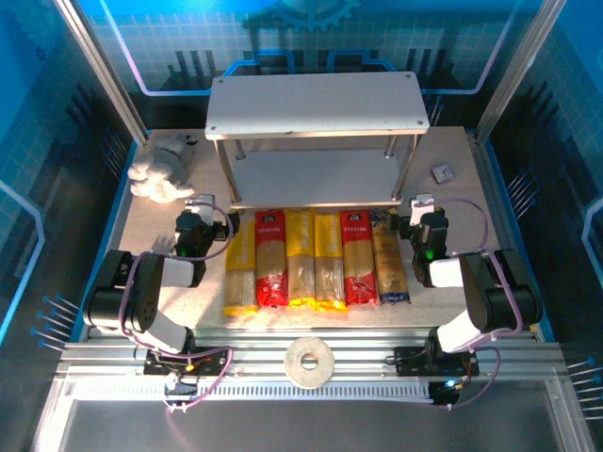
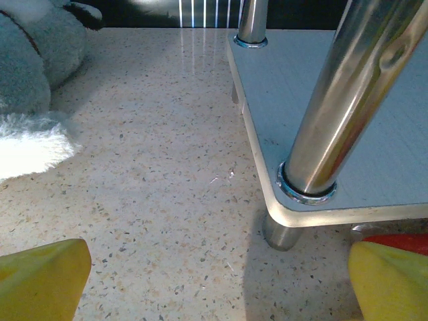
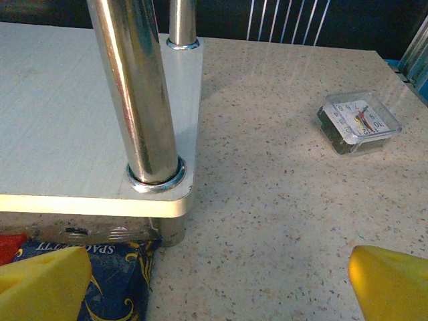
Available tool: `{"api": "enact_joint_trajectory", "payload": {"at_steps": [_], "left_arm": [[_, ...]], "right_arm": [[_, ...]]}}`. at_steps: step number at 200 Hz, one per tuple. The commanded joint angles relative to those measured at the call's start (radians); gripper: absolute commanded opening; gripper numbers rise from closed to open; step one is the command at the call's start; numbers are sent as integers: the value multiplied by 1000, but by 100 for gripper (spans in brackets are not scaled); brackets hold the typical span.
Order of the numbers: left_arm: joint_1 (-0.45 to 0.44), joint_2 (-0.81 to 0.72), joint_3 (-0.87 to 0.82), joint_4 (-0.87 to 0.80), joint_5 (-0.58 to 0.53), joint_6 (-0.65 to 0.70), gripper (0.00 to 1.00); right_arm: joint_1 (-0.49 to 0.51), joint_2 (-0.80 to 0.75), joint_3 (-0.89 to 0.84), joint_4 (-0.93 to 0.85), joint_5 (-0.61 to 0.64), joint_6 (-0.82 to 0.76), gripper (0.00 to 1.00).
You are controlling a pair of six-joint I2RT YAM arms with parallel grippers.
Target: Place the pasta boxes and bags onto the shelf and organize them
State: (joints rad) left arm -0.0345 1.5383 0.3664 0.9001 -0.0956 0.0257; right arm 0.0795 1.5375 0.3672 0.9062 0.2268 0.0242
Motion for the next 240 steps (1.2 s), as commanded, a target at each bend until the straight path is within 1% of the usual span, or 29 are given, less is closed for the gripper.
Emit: {"api": "enact_joint_trajectory", "payload": {"at_steps": [1, 136, 169, 183, 194, 214, 240], "left_arm": [[13, 8, 22, 3, 25, -7, 99], [16, 8, 23, -1, 30, -9, 99], [19, 8, 23, 0, 32, -10, 99], [21, 8, 23, 0, 33, -13, 99], [22, 3, 25, -4, 22, -18, 99], [22, -55, 35, -64, 4, -23, 99], [10, -221, 67, -268, -2, -23, 99]], "right_arm": [[14, 4, 15, 20, 6, -15, 100], [11, 4, 19, 11, -14, -16, 100], [-7, 1, 18, 7, -53, -7, 100], [-7, 0, 19, 8, -53, -5, 100], [-9, -9, 22, -10, -28, 7, 100], [-19, -36, 21, -27, -21, 24, 100], [-18, -97, 20, -76, -7, 22, 100]]}}
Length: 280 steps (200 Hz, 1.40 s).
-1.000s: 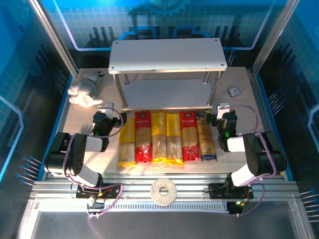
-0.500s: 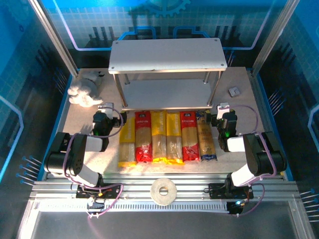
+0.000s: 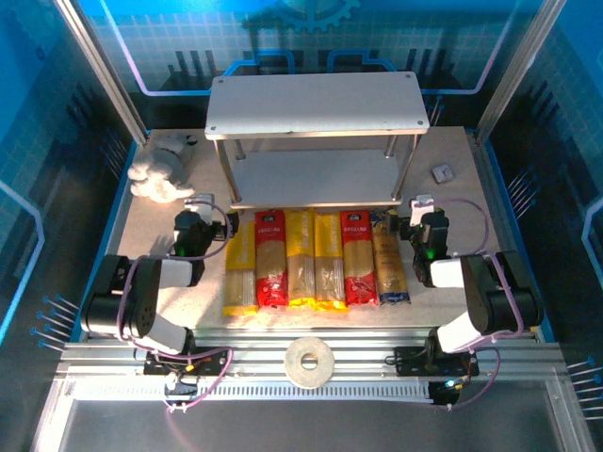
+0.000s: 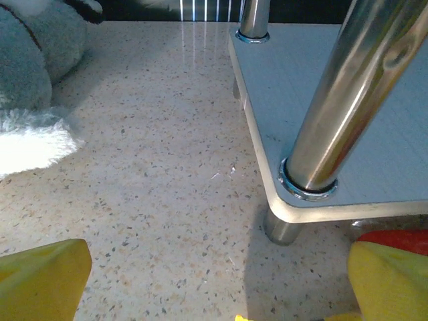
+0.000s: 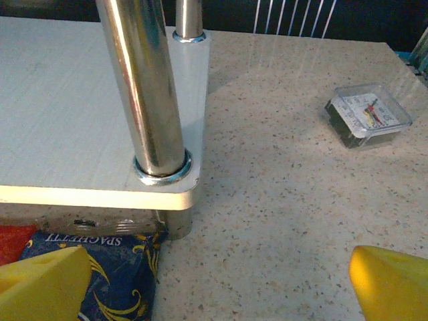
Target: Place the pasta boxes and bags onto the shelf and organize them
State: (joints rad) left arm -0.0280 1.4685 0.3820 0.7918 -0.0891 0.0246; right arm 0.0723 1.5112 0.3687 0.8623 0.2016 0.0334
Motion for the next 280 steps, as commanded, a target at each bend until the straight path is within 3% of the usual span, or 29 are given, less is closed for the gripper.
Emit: {"api": "enact_joint_trajectory", "payload": {"at_steps": [1, 40, 68, 83, 112, 141, 202, 245, 280], "left_arm": [[2, -158, 52, -168, -8, -22, 99], [-60, -447, 90, -496, -81, -69, 98], [-90, -605, 102, -696, -95, -198, 98], [-132, -650, 117, -792, -113, -249, 97], [-245, -686, 162, -952, -172, -283, 99], [-279, -686, 189, -1043, -154, -324, 99], [-280, -668, 269, -1154, -128, -347, 99], [-280, -672, 278, -1154, -112, -367, 99], [-280, -673, 273, -1152, -111, -372, 99]], "right_arm": [[-11, -75, 19, -38, 19, 14, 100], [9, -285, 78, -276, 55, 8, 99], [69, -419, 239, -742, 71, 150, 98], [135, -455, 315, -947, 31, 207, 96], [318, -472, 401, -1266, 124, 316, 97], [416, -416, 428, -1499, 147, 447, 98], [430, -268, 403, -1581, 140, 525, 100], [376, -182, 399, -1544, 126, 512, 91], [310, -161, 395, -1511, 98, 487, 90]]}}
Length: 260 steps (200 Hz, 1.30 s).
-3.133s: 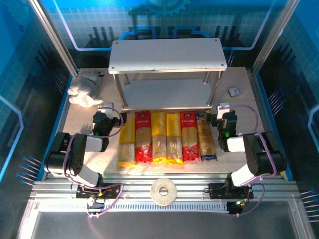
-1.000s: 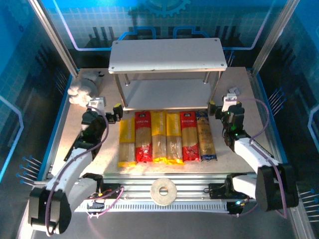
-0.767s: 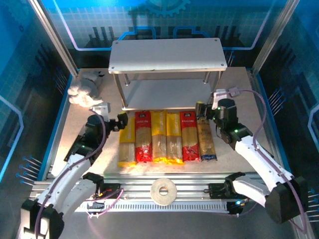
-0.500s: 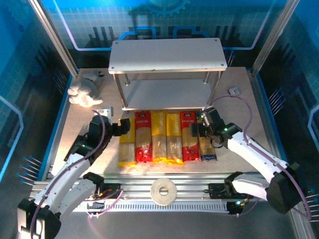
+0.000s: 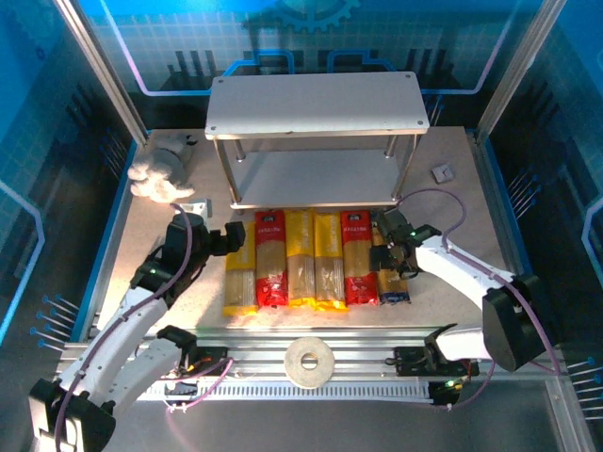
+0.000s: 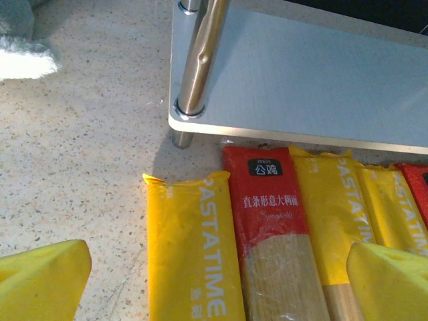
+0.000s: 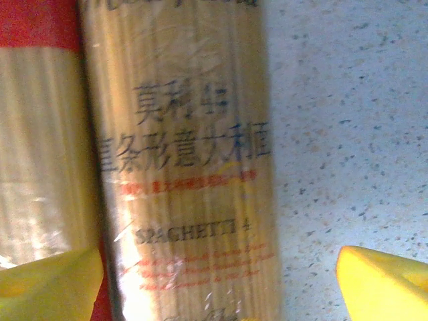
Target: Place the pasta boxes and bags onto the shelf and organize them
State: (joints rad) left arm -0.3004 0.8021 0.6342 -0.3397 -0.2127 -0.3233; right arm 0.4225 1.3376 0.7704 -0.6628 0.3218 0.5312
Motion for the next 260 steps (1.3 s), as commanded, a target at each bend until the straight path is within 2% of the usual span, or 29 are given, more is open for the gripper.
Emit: {"api": "enact_joint_trajectory", "payload": {"at_steps": [1, 61, 155, 175, 208, 245, 260], "left_arm": [[-8, -7, 21, -20, 12, -24, 99], [-8, 13, 13, 0, 6, -26, 99], [-8, 20, 9, 15, -8, -17, 99], [-6, 18, 5, 17, -10, -18, 99], [-6, 14, 8, 17, -14, -17, 99], [-6, 10, 10, 16, -13, -18, 99], [-6, 9, 12, 15, -12, -20, 99]], "right_arm": [[-41, 11, -7, 17, -25, -12, 90], [-58, 53, 21, 31, -121, -44, 90], [-59, 193, 47, 49, -147, -49, 92], [-59, 228, 52, 51, -159, -56, 84], [-61, 238, 44, 53, -175, -54, 59], [-61, 174, 42, 22, -182, -60, 36], [-57, 123, 48, -10, -178, -62, 31]]}}
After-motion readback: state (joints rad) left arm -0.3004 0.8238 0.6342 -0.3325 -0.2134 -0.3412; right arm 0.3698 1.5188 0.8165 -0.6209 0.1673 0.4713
